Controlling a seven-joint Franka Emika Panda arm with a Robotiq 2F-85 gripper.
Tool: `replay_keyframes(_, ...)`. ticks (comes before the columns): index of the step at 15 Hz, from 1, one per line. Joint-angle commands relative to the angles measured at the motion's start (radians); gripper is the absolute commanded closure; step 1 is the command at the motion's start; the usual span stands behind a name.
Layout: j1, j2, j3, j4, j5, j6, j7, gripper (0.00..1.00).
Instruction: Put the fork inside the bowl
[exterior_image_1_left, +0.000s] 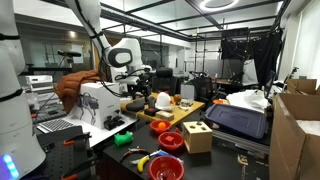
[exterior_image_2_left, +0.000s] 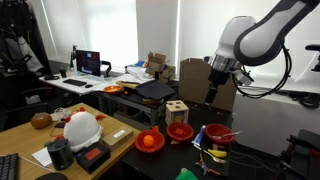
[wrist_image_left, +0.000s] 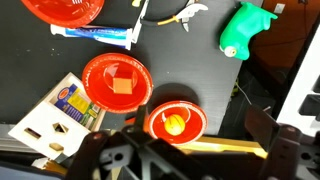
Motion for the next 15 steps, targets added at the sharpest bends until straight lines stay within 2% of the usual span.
replay_keyframes(1,0.044,-0.127,-0.044,-0.068,-0.050,-0.042,0.148,0.00)
replay_keyframes(4,0.054,-0.179,-0.064,-0.069,-0.112,-0.105,0.276,0.00)
replay_keyframes(7,0.059,-0.213,-0.071,-0.044,-0.112,-0.200,0.369,0.00)
replay_keyframes(15,0.054,-0.295,-0.099,-0.010,-0.063,-0.322,0.468,0.00)
